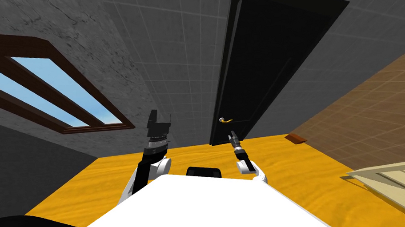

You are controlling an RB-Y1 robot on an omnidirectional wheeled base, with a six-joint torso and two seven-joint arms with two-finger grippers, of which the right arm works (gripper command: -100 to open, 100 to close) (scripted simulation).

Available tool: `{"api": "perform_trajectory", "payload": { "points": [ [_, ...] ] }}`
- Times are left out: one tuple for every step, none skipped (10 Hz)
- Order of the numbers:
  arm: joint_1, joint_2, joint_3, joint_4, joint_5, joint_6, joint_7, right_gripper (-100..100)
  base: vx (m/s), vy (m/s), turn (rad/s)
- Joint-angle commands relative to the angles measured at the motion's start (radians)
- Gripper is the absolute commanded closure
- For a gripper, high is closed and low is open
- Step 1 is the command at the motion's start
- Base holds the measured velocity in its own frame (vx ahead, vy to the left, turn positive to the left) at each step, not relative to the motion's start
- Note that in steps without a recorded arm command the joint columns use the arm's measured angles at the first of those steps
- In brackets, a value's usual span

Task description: Pull the door open

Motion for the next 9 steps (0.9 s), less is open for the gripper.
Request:
{"api": "perform_trajectory", "payload": {
  "points": [
    [-0.011,-0.009,0.005,0.029,-0.004,-0.004,0.000,-100,0.062,-0.048,0.062],
    [-0.019,-0.014,0.008,0.048,-0.006,-0.005,-0.001,-100,0.072,-0.047,0.065],
    [-0.032,-0.023,0.013,0.081,-0.010,-0.008,-0.001,-100,0.113,-0.062,0.096],
    [-0.039,-0.027,0.015,0.098,-0.012,-0.010,-0.001,-100,0.115,-0.062,0.084],
    [-0.052,-0.036,0.021,0.131,-0.015,-0.012,-0.001,-100,0.125,-0.073,0.090],
    [-0.058,-0.040,0.023,0.145,-0.017,-0.014,-0.001,-100,0.108,-0.056,0.084],
    [-0.063,-0.044,0.025,0.158,-0.019,-0.015,-0.001,-100,0.079,-0.043,0.038],
    [-0.074,-0.051,0.029,0.184,-0.022,-0.017,-0.001,-100,0.085,-0.051,0.068],
    [-0.084,-0.057,0.033,0.209,-0.025,-0.019,-0.001,-100,0.107,-0.073,0.082]
  ]
}}
